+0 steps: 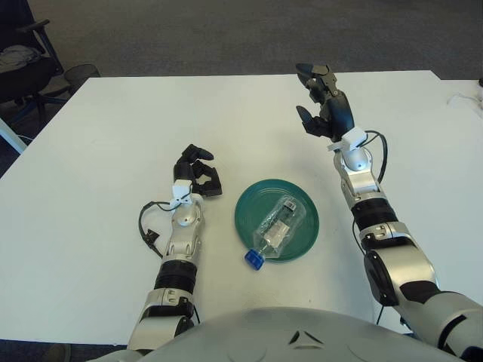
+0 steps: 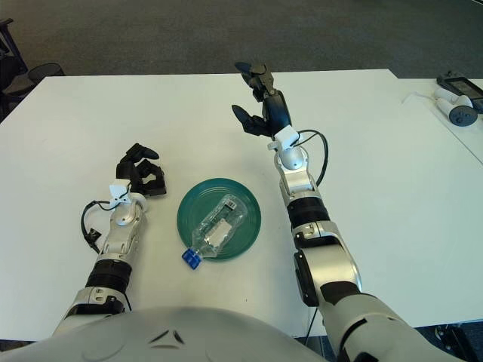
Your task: Put the bottle into the plate.
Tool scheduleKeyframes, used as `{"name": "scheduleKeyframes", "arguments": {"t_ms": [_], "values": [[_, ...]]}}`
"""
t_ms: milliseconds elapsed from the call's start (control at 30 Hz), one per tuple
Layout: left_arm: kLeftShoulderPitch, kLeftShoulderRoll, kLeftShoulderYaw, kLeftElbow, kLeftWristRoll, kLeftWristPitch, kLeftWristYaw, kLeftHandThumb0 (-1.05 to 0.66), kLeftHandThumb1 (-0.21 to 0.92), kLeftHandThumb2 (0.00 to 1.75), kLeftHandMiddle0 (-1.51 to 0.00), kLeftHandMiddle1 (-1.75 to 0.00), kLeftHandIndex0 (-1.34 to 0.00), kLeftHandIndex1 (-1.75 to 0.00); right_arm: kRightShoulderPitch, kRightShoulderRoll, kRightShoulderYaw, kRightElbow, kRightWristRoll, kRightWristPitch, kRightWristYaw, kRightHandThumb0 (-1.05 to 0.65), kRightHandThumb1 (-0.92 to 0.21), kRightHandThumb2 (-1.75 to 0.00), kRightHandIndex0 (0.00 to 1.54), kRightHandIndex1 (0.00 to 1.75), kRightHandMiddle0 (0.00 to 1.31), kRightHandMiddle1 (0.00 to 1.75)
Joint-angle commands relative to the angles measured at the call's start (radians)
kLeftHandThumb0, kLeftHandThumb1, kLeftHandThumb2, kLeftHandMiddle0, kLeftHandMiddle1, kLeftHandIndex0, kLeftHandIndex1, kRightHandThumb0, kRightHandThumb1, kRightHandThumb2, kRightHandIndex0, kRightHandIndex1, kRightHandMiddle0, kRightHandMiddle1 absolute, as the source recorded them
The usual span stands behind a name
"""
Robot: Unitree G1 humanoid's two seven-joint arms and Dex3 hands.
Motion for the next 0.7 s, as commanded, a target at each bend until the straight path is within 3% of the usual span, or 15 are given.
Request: {"name": "scheduleKeyframes", "arguments": {"t_ms": [0, 400, 500, 667], "values": [[0.021, 0.0, 0.002, -0.005, 0.003, 0.032, 0.008, 0.0, -0.07, 1.75, -0.87, -1.74, -0.7, -1.75, 0.029, 0.025, -0.018, 0.019, 0.021, -0.015, -0.007, -0.71, -0.92, -0.51, 0.27, 0.14, 0.0, 0.95], [0.03, -0.003, -0.003, -0.029, 0.009, 0.046, 0.013, 0.0, -0.07, 1.75, -0.87, -1.73, -0.7, -1.75, 0.15, 0.073, -0.038, 0.019, 0.014, -0.074, -0.022, -0.64, -0.92, -0.51, 0.27, 0.15, 0.0, 0.93], [0.03, 0.001, -0.002, -0.027, 0.01, 0.046, 0.012, 0.0, -0.07, 1.75, -0.87, -1.74, -0.7, -1.75, 0.192, 0.069, -0.045, 0.049, -0.027, -0.093, -0.064, -0.64, -0.92, -0.54, 0.26, 0.15, 0.0, 0.92], [0.03, 0.002, -0.002, -0.027, 0.017, 0.051, 0.02, 0.0, -0.06, 1.75, -0.86, -1.74, -0.7, -1.75, 0.199, 0.054, -0.049, 0.113, -0.109, -0.107, -0.156, -0.64, -0.92, -0.6, 0.25, 0.15, 0.0, 0.9]]}}
